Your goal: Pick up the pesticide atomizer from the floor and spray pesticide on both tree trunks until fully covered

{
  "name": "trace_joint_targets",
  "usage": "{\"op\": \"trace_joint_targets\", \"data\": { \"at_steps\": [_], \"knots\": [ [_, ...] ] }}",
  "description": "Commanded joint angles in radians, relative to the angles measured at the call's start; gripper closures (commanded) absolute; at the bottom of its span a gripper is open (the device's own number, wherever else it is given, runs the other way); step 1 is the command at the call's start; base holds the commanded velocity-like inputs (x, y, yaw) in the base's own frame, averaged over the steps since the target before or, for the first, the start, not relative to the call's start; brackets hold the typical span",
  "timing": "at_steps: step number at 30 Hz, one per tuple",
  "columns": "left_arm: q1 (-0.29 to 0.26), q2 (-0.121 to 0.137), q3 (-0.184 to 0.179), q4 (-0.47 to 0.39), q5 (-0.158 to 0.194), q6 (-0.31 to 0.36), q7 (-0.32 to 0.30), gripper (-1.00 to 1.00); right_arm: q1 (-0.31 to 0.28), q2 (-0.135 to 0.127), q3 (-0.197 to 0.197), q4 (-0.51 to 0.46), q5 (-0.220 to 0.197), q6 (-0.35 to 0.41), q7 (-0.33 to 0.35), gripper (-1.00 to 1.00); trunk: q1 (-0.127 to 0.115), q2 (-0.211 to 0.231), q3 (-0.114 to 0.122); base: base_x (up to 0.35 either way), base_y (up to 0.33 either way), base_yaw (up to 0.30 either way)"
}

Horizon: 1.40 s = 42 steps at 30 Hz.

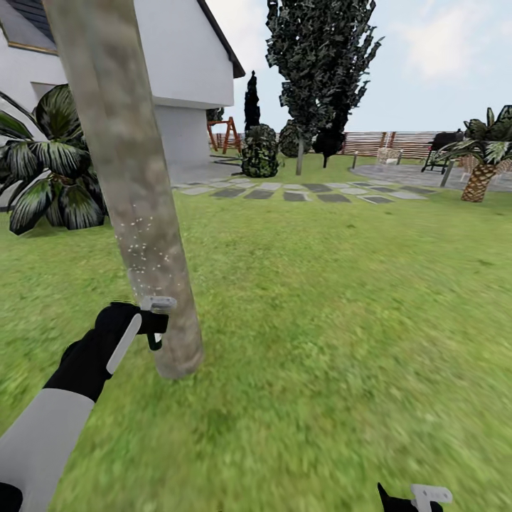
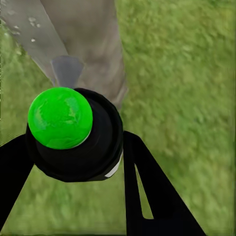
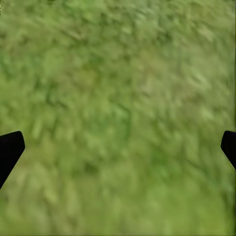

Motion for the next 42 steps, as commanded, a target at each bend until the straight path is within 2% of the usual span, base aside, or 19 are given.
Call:
{"op": "trace_joint_targets", "data": {
  "at_steps": [1,3,6,10,22,33,39,42],
  "knots": [
    [0.009,0.000,0.003,0.008,0.000,-0.009,0.000,1.00,0.000,0.001,0.000,0.000,0.000,0.000,0.000,-1.00,0.000,0.000,0.000,0.000,-0.270,0.242],
    [0.025,0.000,0.057,0.038,-0.001,-0.048,-0.001,1.00,0.000,0.001,0.000,0.000,0.000,0.000,0.000,-1.00,0.000,0.000,0.000,0.000,-0.269,0.269],
    [0.028,0.000,0.084,0.067,-0.001,-0.068,-0.001,1.00,0.000,0.001,0.000,0.000,0.000,0.000,0.000,-1.00,0.000,0.000,0.000,0.000,-0.269,0.264],
    [0.029,-0.004,0.086,0.072,-0.001,-0.089,-0.002,1.00,0.000,0.001,0.000,0.000,0.000,0.000,0.000,-1.00,0.000,0.000,0.000,0.000,-0.270,0.052],
    [0.029,-0.005,0.087,0.120,0.001,-0.087,-0.001,1.00,0.000,0.001,0.000,0.000,0.000,0.000,0.000,-1.00,0.000,0.000,-0.001,0.159,-0.236,0.042],
    [0.029,-0.005,0.087,0.164,-0.001,-0.088,0.000,1.00,0.000,0.001,0.000,0.000,0.000,0.000,0.000,-1.00,0.000,0.000,-0.005,0.027,-0.018,0.258],
    [0.029,-0.005,0.086,0.169,-0.001,-0.088,0.000,1.00,0.000,0.001,0.000,0.000,0.000,0.000,0.000,-1.00,0.000,0.000,-0.005,0.011,-0.001,0.034],
    [0.051,-0.006,0.085,0.168,-0.002,-0.089,0.000,1.00,0.000,0.001,0.000,0.000,0.000,0.000,0.000,-1.00,0.000,0.000,-0.005,0.160,-0.089,0.001]
  ]
}}
